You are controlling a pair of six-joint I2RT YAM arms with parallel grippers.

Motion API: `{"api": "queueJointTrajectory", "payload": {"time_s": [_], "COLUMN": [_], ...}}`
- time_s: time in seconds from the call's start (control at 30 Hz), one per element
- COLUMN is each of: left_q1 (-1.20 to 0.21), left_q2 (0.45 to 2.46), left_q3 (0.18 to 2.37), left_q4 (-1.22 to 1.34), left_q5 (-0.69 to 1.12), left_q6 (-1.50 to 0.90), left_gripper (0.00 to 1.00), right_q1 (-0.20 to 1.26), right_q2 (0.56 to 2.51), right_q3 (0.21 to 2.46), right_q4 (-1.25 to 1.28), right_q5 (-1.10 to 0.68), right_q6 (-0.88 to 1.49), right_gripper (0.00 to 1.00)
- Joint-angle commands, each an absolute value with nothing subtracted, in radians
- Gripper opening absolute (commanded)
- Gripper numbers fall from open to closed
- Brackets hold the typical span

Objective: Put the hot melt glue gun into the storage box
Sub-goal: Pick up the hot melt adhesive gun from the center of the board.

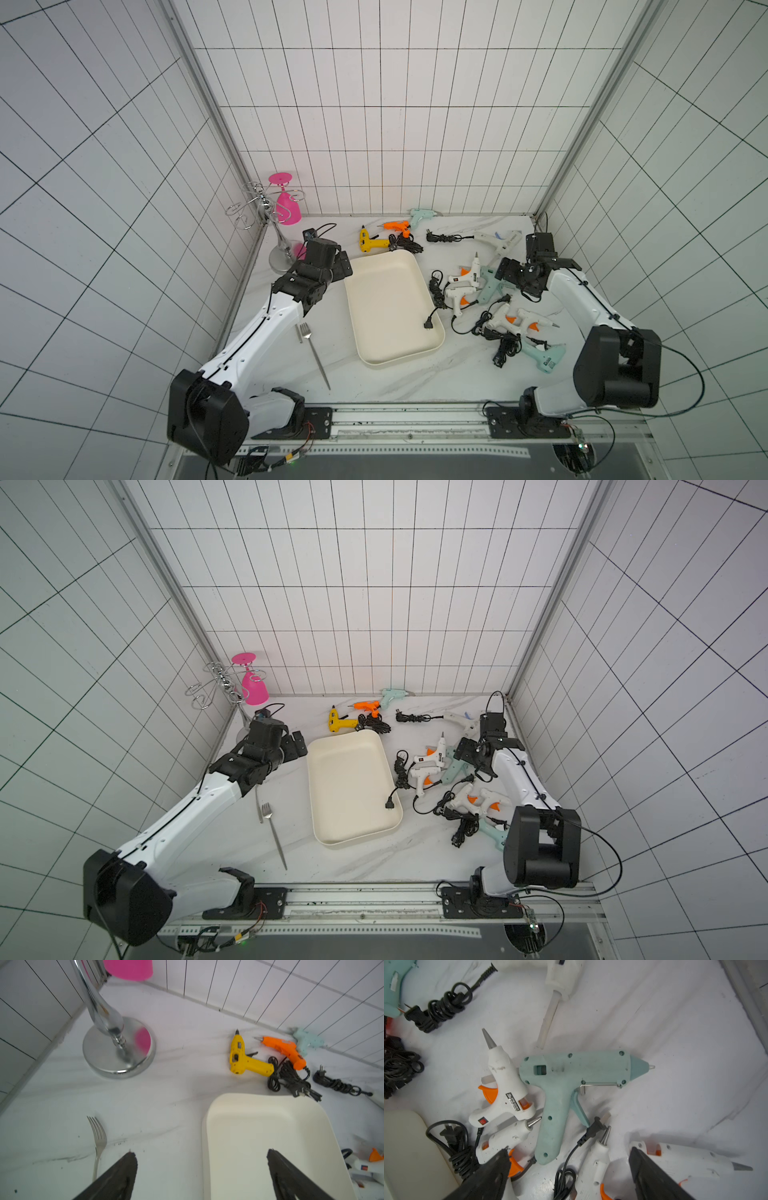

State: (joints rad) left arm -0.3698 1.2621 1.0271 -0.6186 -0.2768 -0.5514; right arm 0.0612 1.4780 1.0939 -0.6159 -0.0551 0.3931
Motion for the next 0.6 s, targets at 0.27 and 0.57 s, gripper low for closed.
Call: {"api": "queueJointTrajectory", "payload": {"time_s": [0.27, 0.57], "left_q1": [-0.425, -0.425], "left_q2": [1.381, 1.484], "left_q3": [0.954, 0.995], "left_q4": [-0.749, -0.733], "left_q5": [-0.158, -0.144], "left_q6": [-0.685, -0.609], "left_gripper": [0.96, 0.8], "right_q1": [0.192, 0.204], "right_q2": [1.661, 1.827], "right_q3": [1.181, 1.249], "right_q4": [-0.695, -0.686], "right_q5": [-0.008, 0.076], "right_q6": [0.42, 0.416], "right_gripper": [0.84, 0.76]}}
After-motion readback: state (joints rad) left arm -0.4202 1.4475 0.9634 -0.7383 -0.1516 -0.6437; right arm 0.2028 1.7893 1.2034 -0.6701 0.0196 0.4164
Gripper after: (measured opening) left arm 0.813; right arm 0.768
